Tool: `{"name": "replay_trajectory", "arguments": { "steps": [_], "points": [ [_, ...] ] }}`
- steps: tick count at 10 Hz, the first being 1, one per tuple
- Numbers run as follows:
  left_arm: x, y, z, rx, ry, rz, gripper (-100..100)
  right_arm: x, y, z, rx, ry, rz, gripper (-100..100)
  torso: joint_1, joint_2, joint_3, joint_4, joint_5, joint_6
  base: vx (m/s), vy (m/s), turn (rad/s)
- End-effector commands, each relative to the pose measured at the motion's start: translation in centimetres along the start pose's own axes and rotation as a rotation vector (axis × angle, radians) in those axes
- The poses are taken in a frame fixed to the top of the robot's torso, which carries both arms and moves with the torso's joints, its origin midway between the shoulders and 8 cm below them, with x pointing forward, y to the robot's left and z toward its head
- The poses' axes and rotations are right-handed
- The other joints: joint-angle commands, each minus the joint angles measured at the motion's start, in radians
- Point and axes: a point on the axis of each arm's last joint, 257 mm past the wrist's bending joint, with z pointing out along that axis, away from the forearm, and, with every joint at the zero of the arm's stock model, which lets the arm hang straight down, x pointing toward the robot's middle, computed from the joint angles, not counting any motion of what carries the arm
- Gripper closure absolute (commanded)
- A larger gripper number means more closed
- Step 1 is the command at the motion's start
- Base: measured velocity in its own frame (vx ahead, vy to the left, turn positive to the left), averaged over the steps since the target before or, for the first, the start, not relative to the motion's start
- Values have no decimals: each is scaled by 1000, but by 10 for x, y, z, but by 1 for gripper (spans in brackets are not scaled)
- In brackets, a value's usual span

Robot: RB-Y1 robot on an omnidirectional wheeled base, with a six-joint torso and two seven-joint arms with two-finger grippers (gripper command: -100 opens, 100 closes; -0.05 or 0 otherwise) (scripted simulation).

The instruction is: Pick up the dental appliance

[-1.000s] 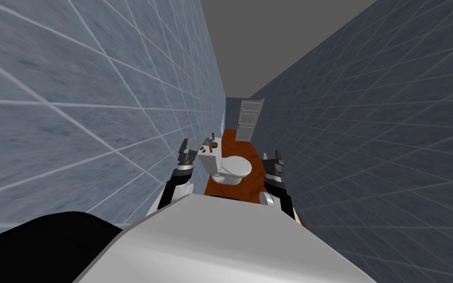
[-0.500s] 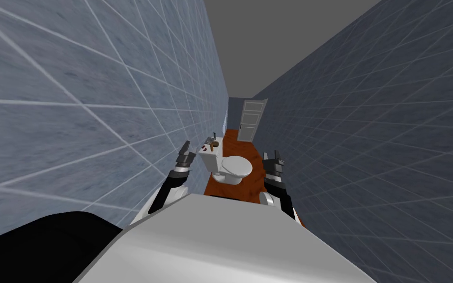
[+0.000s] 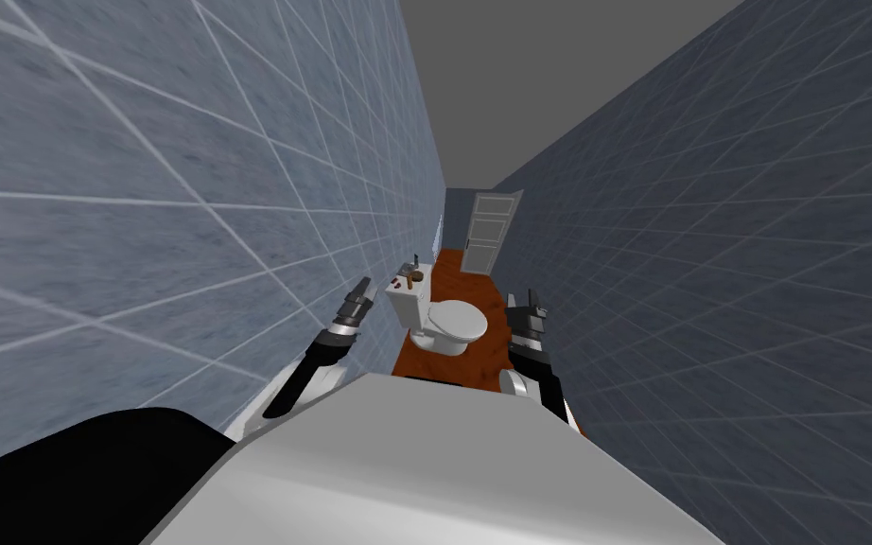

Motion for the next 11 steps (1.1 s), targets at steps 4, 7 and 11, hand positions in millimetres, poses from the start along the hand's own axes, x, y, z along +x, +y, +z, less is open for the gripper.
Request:
{"name": "replay_trajectory", "arguments": {
  "steps": [4, 7, 11],
  "points": [
    [-1, 39, -23, -153, 110, 150, -100, 0, 0, 0, 0, 0, 0, 0, 0, -2, -1, 0, 0, 0, 1, -46, 86],
    [-5, 68, -41, -262, 186, 251, -100, 0, 0, 0, 0, 0, 0, 0, 1, -3, -2, -1, 0, 0, 25, -44, 44],
    [-13, 106, -68, -405, 283, 377, -100, 0, 0, 0, 0, 0, 0, 0, 2, -5, -3, -1, 0, 0, 51, -32, 10]
  ]
}}
